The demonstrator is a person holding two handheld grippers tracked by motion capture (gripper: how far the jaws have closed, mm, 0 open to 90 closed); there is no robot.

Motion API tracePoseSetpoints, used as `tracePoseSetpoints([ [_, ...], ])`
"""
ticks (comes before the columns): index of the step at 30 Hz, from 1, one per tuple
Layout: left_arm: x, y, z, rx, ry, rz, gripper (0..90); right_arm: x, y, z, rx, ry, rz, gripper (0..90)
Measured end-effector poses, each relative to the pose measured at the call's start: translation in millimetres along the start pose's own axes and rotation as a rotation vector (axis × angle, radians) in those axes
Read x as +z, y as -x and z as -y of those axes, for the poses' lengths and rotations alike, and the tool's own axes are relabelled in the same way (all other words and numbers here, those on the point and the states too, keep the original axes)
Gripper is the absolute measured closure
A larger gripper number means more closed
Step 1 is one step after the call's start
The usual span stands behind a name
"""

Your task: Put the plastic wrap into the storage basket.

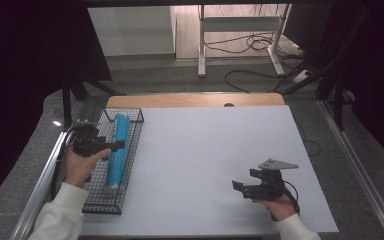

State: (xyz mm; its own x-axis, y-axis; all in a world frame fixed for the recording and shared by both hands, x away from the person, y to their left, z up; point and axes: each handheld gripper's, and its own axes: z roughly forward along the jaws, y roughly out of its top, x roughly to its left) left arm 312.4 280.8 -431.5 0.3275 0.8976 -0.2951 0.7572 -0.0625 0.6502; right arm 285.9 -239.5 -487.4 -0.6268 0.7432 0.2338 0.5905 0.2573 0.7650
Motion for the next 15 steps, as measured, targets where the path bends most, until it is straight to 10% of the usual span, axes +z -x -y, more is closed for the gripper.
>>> tracePoseSetpoints([
  [4, -12.6, 37.0, 32.3, 0.138, -0.012, 0.09, 16.4, -5.5, 4.5, 0.7, -0.007, 0.023, 0.013, 13.3],
  [15, -8.1, 80.7, 70.8, 0.217, -0.012, 0.104, 17.8, -7.6, 13.4, 4.7, -0.038, 0.007, 0.047, 13.3],
])
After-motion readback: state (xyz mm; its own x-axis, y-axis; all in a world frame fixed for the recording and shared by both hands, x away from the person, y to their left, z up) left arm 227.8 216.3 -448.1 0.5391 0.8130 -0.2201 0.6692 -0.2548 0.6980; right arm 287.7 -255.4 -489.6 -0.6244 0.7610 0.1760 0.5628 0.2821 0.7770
